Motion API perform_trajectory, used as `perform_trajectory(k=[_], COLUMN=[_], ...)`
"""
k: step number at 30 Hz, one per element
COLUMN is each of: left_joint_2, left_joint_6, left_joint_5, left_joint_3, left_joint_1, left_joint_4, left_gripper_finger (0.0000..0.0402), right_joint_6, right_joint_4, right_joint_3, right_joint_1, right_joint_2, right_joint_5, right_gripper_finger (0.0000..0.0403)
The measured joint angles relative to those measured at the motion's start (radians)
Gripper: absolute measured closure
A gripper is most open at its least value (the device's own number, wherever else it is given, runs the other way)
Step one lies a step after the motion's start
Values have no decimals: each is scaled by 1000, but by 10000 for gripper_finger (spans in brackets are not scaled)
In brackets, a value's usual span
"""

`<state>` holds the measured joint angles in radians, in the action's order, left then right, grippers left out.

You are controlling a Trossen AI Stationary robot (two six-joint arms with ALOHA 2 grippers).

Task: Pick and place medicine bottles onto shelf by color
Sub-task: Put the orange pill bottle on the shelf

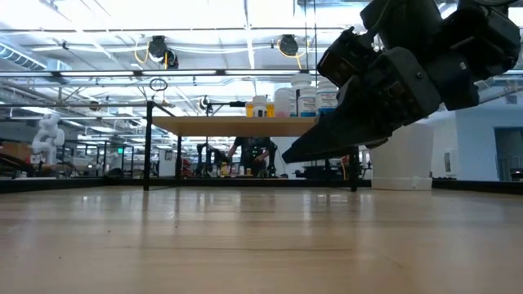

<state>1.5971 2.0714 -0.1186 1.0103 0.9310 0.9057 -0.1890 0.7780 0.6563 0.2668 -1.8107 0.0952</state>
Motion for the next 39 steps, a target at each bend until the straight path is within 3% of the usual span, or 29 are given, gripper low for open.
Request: perform_trajectory(k=[13,19,23,28,33,39], left_joint_2=[42,42,42,42,42,41], left_joint_6=[-28,-117,-320,-580,-810,-1024], left_joint_5=[15,7,37,60,81,92], left_joint_3=[0,0,0,12,52,70], left_joint_1=[-10,-91,-219,-377,-507,-649], left_joint_4=[-20,-22,-78,-146,-153,-154], left_gripper_finger=[203,195,180,205,205,177], right_joint_6=[-7,-1,19,-6,-6,-3], right_joint_4=[7,9,0,-4,-25,-33], right_joint_3=[0,0,0,0,0,0], right_joint_1=[0,0,1,10,37,49], right_joint_2=[0,0,0,0,0,0], right_joint_5=[5,13,40,40,69,90], right_gripper_finger=[161,161,161,161,161,161])
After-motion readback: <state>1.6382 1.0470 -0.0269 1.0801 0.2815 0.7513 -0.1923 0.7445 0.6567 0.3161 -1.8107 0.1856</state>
